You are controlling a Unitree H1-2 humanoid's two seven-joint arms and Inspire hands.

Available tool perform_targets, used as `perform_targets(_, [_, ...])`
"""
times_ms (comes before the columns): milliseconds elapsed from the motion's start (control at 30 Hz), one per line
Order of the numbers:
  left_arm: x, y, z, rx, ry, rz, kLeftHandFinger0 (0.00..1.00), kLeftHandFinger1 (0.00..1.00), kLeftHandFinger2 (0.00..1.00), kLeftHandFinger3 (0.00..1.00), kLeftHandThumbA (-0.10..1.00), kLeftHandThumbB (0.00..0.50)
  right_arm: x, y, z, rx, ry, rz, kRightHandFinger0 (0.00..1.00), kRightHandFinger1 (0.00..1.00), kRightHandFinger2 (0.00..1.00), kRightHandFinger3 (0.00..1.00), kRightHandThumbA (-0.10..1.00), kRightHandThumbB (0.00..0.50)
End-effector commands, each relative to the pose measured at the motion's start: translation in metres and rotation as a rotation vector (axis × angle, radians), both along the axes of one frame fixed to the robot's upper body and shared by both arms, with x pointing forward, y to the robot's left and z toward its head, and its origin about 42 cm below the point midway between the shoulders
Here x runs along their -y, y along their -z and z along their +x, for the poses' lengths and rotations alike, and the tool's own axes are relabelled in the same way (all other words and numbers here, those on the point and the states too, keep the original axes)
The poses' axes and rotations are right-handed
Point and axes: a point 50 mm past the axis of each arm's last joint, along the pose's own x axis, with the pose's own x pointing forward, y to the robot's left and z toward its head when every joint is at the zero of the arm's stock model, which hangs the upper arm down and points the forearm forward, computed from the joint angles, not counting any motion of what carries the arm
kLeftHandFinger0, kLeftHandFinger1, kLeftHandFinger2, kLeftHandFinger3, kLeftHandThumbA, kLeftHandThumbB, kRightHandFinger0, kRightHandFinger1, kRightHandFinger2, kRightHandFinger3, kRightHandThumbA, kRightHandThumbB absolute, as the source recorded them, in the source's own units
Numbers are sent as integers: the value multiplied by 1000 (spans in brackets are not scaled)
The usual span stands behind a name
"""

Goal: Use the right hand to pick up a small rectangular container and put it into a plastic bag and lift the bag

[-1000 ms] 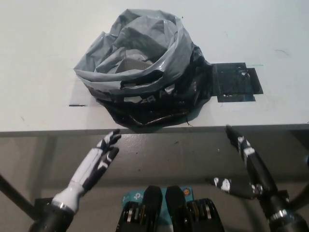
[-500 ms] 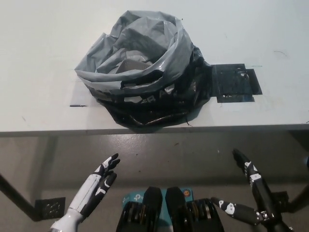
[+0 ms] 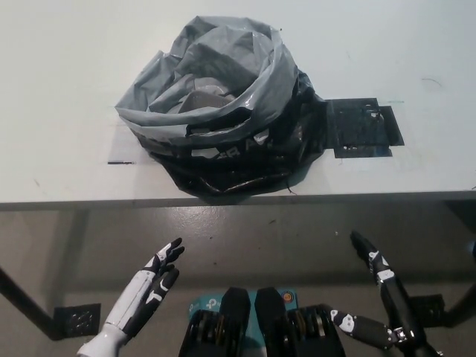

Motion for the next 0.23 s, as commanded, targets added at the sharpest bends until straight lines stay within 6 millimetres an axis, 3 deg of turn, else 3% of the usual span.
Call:
perform_targets(0, [-2,-13,3,72,-9,-3,1000,1000,1000,1000,1000,253,-6,-10,6,74,-7,-2,1000,1000,1000,1000,883,205])
perform_targets(200, [-3,-15,5,81,-25,-2,1000,1000,1000,1000,1000,242,-5,-11,10,78,-2,5,1000,1000,1000,1000,883,204])
